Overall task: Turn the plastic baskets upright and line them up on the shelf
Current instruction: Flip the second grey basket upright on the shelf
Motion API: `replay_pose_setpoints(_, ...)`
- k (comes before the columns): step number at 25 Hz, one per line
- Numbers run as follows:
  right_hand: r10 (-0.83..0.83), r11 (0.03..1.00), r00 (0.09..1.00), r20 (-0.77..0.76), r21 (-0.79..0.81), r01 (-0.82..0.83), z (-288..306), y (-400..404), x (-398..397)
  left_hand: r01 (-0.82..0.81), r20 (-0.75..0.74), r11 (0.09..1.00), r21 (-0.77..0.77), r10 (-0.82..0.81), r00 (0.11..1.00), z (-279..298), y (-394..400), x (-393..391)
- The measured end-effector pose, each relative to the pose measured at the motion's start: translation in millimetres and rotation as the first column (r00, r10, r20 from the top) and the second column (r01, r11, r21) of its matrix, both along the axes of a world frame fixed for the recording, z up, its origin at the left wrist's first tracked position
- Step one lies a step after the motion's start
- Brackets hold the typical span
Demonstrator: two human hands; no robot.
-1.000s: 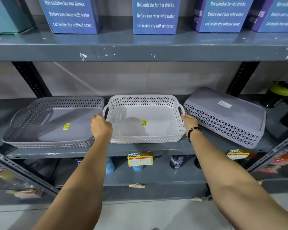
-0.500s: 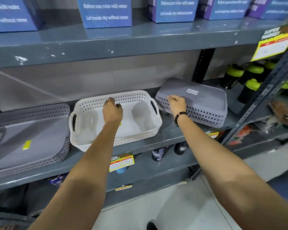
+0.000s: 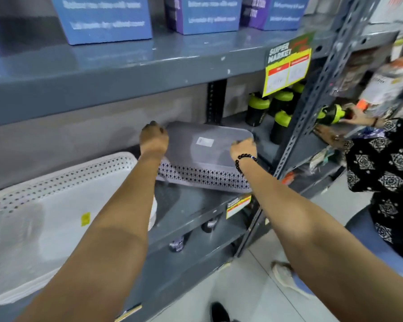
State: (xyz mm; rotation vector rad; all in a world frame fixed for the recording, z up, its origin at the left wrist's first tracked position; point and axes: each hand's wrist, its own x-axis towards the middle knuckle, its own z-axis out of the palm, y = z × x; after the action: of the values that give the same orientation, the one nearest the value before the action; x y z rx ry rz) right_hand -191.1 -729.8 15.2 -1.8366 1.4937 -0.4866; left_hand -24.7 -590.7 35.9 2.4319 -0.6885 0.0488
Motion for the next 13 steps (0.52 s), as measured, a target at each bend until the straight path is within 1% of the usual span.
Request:
replay_pose_setpoints(2,0.018,0.998,0.999,-0.047,-0.053,-0.02,-3.3,-27.3,11.8,-0.036,-0.05,0.997,0.065,0.039,0.998,-3.7,-26.2,12.6)
replay_pose_setpoints(4,0.027,0.996,0.989,-0.146,-0.083,-0.039,-5.1,-41.8,18.7,-0.06,-0.132,0.991,0.118,0.076,0.988,-11.2,-37.3,19.4)
replay_pose_setpoints(5,0.014,0.998,0.982,-0.187,-0.062,-0.026,-7.1,-51.8,21.5,-0.064,-0.194,0.989,0.135,0.089,0.977,-16.4,-44.1,23.1)
replay_pose_setpoints(6,-0.002,1.0,0.979,-0.202,-0.006,0.001,-10.2,-61.2,23.0,-0.06,-0.267,0.987,0.152,0.1,0.959,-21.3,-48.8,25.2)
replay_pose_setpoints(8,-0.035,0.986,0.99,-0.133,0.156,0.056,-14.5,-74.0,23.5,-0.043,-0.389,0.983,0.179,0.111,0.914,-30.7,-52.6,27.1)
replay_pose_setpoints(10,-0.048,0.963,0.997,-0.058,0.263,0.062,-12.8,-80.7,24.5,-0.092,-0.417,0.979,0.181,0.161,0.894,-35.1,-52.4,27.3)
replay_pose_setpoints(11,-0.038,0.958,0.999,-0.036,0.282,0.046,-9.7,-81.8,26.2,-0.134,-0.411,0.977,0.165,0.192,0.891,-34.3,-51.5,24.8)
replay_pose_setpoints(13,-0.022,0.964,1.0,-0.001,0.264,0.022,-1.2,-78.5,29.6,-0.236,-0.405,0.968,0.087,0.251,0.879,-27.0,-48.6,18.6)
